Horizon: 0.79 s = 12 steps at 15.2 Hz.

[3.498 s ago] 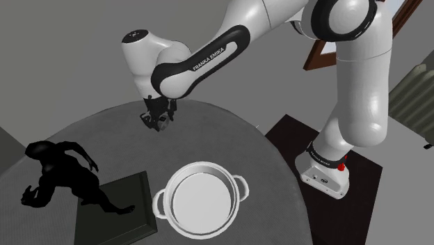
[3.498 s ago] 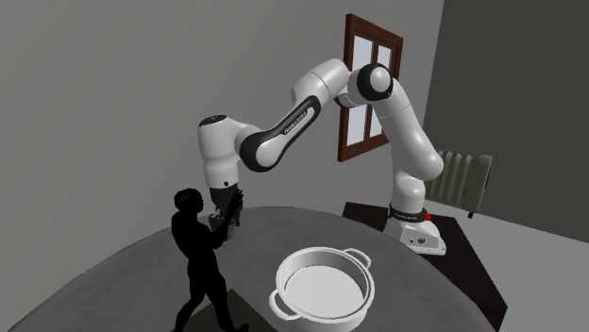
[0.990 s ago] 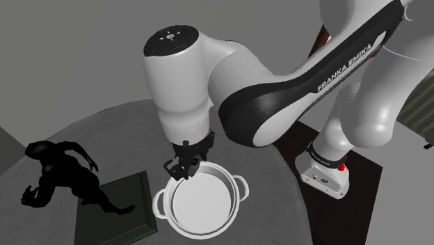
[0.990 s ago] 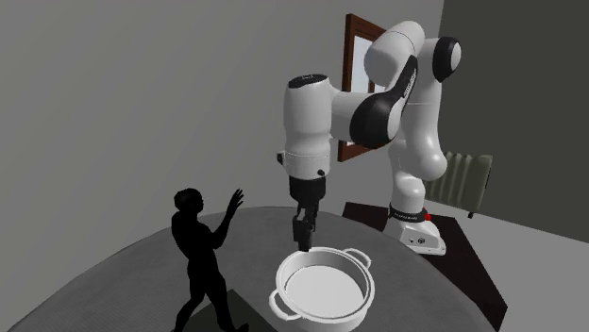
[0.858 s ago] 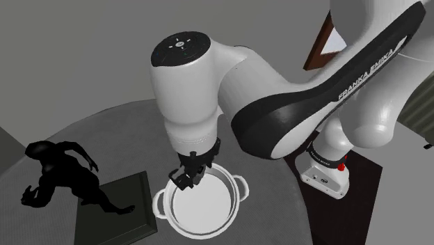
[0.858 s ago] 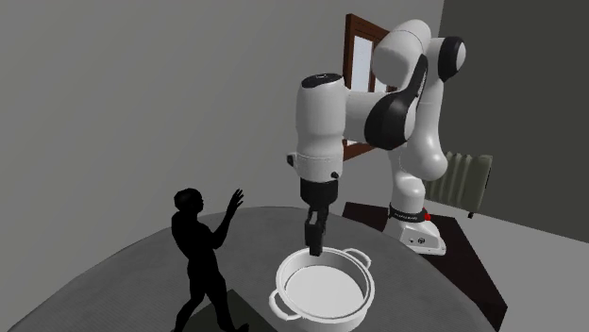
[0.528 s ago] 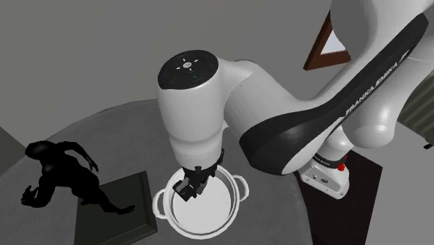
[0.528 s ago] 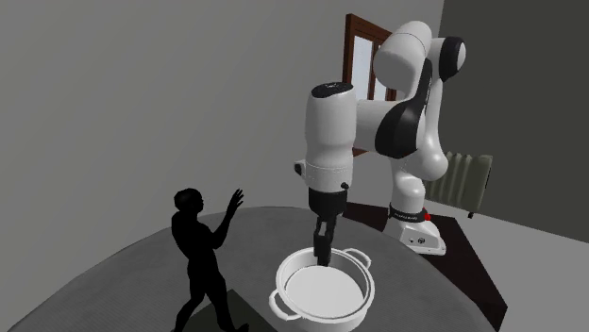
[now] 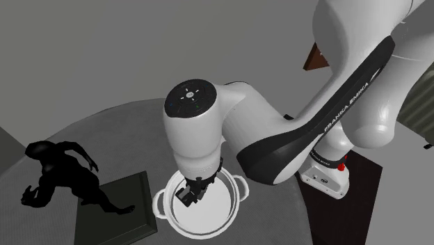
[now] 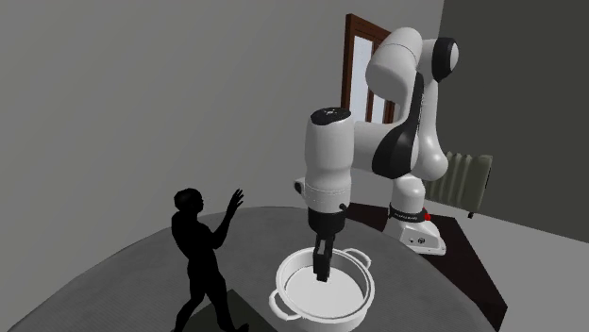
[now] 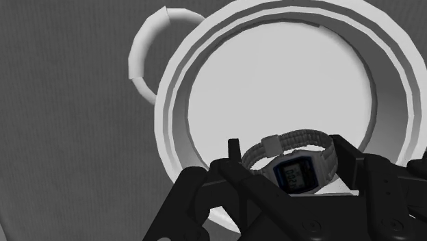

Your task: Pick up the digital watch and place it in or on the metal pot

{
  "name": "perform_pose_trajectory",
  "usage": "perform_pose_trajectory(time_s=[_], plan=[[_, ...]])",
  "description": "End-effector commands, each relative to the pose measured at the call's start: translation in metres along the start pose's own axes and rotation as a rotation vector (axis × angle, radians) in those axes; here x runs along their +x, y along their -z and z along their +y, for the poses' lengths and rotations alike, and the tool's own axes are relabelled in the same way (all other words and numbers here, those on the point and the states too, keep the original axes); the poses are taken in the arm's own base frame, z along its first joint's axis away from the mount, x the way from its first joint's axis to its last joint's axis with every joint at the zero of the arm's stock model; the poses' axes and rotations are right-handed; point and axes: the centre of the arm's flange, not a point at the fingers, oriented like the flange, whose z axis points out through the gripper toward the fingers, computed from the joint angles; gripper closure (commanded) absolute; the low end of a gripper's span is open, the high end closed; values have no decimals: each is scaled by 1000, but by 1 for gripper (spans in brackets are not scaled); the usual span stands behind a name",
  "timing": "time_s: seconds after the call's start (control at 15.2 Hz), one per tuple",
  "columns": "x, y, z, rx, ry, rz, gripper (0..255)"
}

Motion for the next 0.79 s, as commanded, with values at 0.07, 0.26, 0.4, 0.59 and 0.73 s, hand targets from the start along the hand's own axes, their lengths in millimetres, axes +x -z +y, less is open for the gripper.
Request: perform_pose_trajectory(time_s=[0.07, 0.26, 0.4, 0.59, 0.73], plan=[[0, -12, -3, 0, 0, 0, 255], [0, -12, -3, 0, 0, 0, 255], [0, -12, -3, 0, 0, 0, 255], [0, -12, -3, 0, 0, 0, 0], [0, -12, -3, 0, 0, 0, 0]])
